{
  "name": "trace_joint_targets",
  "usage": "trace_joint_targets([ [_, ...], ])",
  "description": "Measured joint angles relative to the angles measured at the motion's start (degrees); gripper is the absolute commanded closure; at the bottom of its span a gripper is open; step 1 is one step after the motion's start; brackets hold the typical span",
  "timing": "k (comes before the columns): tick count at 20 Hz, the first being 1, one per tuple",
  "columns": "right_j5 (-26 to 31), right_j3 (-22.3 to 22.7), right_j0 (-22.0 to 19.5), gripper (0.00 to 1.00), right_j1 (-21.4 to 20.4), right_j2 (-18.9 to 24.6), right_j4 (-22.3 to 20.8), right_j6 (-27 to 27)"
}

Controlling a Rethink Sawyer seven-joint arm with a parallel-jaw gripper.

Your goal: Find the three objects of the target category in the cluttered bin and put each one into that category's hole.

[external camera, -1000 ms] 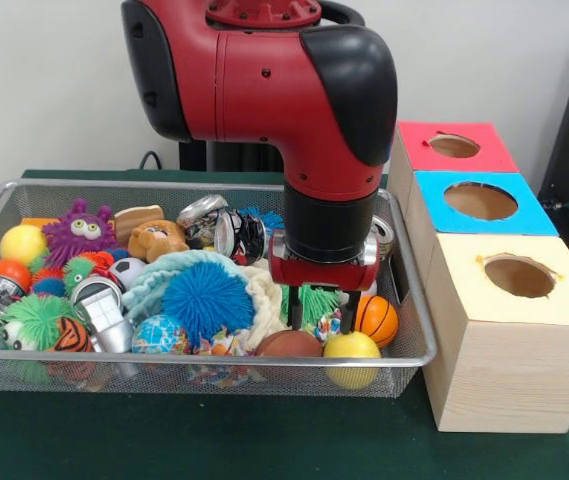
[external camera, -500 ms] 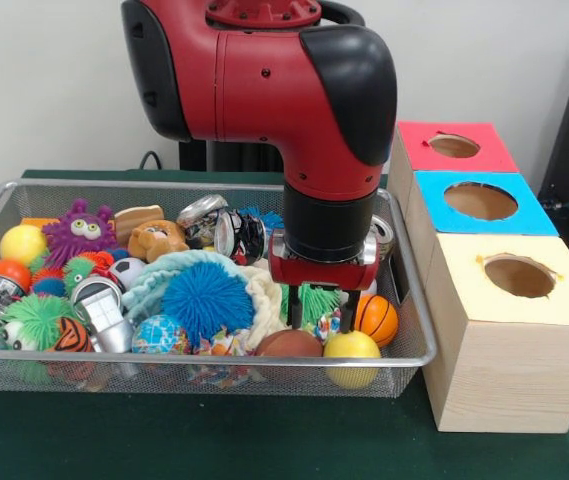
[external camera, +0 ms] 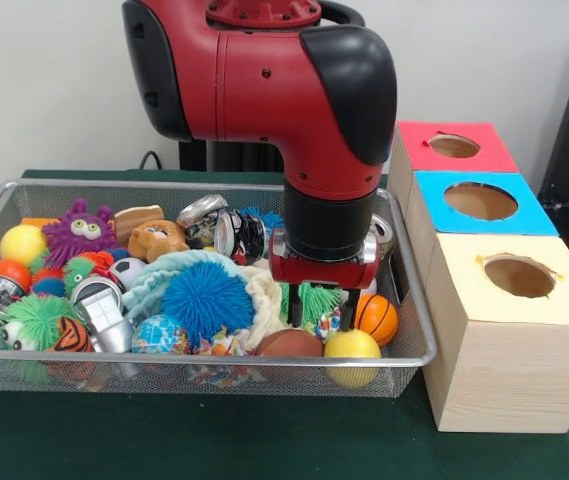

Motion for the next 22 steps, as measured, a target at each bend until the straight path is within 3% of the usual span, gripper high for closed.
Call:
trace_joint_targets([
  [22, -0.7, 3.22, 0.06, 0.0, -0.15, -0.31, 0.01, 0.0],
])
